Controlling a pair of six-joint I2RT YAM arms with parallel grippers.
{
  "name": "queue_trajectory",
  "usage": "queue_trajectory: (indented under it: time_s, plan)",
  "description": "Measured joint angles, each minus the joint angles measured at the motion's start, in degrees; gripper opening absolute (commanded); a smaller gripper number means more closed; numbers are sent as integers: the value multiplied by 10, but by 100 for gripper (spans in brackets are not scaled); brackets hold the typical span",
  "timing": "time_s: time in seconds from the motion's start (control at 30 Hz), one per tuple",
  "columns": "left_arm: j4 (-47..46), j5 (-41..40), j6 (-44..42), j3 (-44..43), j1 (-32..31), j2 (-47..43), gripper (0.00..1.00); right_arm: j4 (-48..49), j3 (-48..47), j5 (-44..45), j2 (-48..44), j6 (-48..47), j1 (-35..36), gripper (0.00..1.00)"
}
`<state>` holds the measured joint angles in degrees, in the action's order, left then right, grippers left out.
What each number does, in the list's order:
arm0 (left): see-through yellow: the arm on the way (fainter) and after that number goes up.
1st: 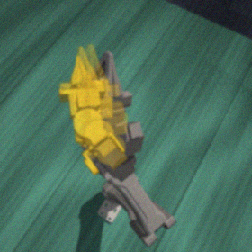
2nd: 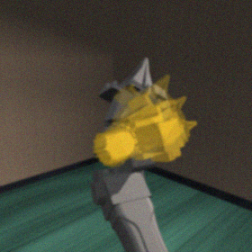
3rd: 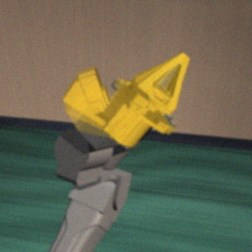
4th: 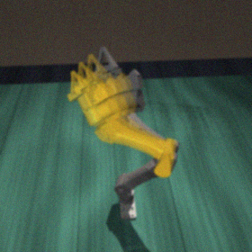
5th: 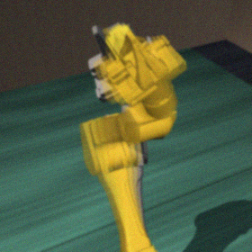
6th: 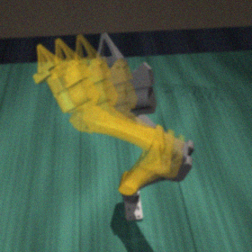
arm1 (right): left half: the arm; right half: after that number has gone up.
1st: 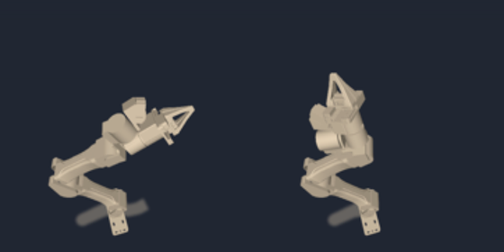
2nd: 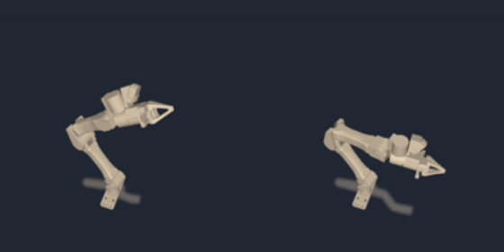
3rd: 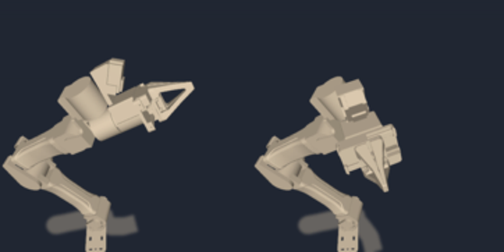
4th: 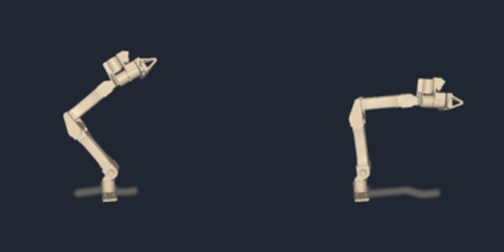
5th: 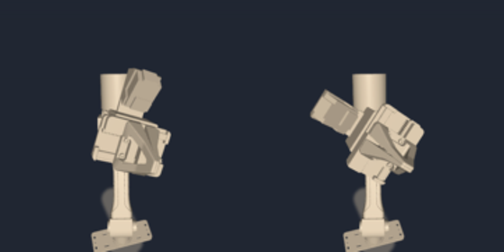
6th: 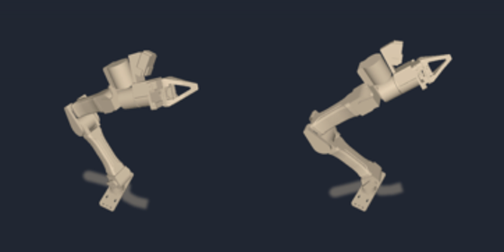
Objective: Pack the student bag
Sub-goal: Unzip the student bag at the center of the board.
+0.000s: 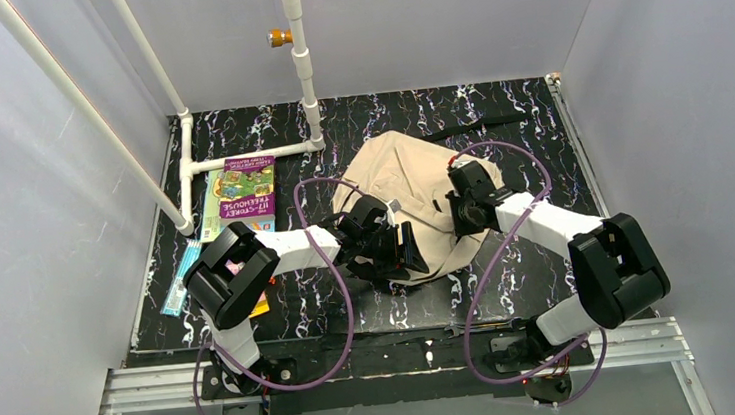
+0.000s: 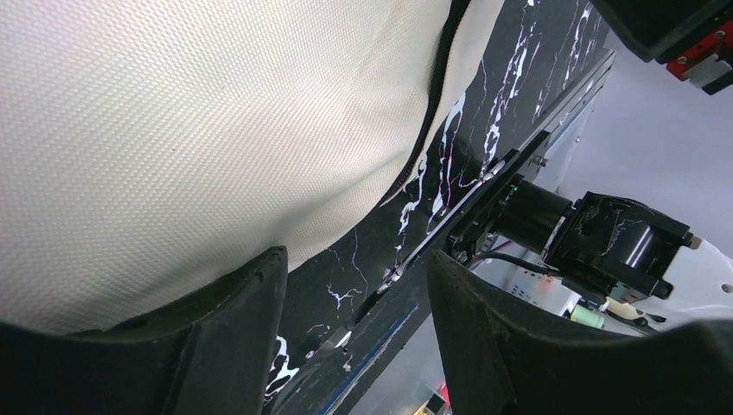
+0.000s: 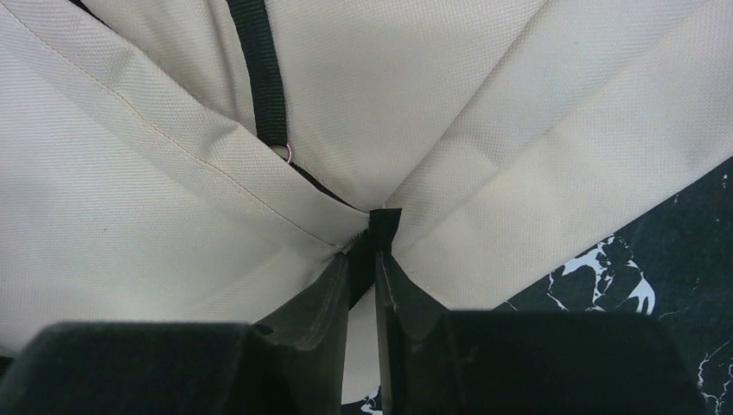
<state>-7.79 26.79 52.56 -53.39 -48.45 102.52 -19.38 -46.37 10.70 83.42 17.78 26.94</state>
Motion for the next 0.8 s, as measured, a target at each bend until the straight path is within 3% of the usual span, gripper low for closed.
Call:
queue_trajectory:
  time_s: [0.13,0.33,0.57,0.73,0.77,0.8]
  plan:
    - [0,0,0,0,0,-1,60,9,4,5,1,0,4,1]
    - [0,0,0,0,0,-1,64,-14,4,0,-24,17,6,1]
    - [2,0,1,-3,-1,-2,68,-56,7,-115,-186,124,6,1]
    - [26,-13,-13,-11,-2,-15,77,-44,33,-160,-211,157,7,1]
    - [35,-20,-19,-11,-2,-23,79,-45,33,-153,-208,147,7,3]
    - [50,-29,-26,-11,-2,-35,80,-45,33,-144,-205,136,7,13]
